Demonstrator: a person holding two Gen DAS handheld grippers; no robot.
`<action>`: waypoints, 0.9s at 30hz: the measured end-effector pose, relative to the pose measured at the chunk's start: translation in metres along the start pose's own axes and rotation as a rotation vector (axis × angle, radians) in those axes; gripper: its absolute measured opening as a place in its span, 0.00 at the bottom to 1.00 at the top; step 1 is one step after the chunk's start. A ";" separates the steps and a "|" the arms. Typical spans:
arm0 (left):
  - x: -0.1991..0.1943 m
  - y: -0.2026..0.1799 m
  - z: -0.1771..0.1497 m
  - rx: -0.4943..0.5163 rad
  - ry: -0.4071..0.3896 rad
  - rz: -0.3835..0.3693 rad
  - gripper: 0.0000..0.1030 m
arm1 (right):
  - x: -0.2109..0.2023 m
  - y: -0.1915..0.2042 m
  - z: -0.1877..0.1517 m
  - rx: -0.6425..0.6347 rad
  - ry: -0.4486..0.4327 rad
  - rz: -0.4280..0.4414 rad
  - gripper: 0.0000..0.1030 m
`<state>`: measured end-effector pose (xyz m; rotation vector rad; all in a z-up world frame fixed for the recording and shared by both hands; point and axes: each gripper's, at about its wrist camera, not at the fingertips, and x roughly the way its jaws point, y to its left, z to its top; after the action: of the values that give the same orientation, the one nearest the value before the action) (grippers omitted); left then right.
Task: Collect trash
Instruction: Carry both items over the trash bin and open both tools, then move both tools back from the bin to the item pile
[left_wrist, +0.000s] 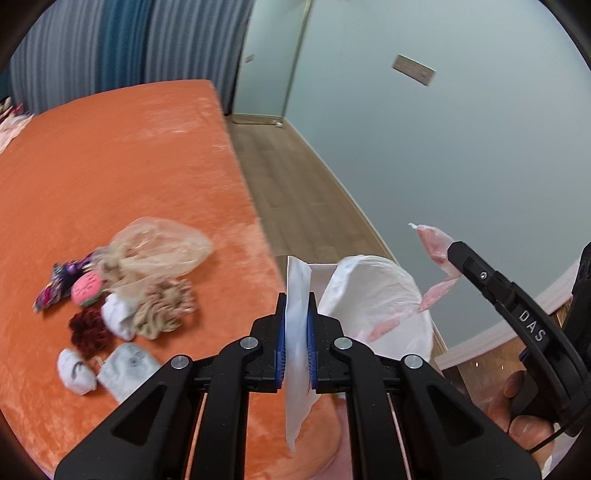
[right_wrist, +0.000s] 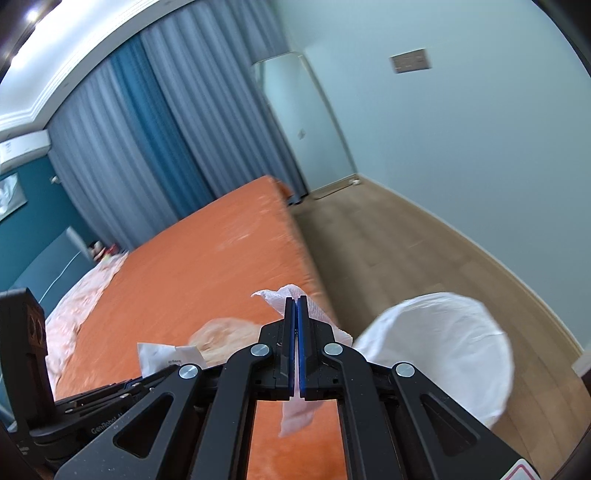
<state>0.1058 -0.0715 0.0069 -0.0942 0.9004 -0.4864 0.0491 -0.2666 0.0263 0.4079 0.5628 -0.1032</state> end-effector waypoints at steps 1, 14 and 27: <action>0.006 -0.011 0.002 0.015 0.004 -0.015 0.09 | -0.002 -0.006 0.001 0.009 -0.002 -0.010 0.01; 0.065 -0.097 0.004 0.101 0.062 -0.139 0.27 | -0.001 -0.068 -0.005 0.101 0.015 -0.091 0.06; 0.047 -0.074 0.005 0.060 -0.002 -0.034 0.66 | -0.001 -0.064 -0.003 0.104 0.016 -0.104 0.30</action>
<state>0.1070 -0.1590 -0.0034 -0.0551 0.8830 -0.5448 0.0331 -0.3243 0.0022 0.4806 0.5957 -0.2298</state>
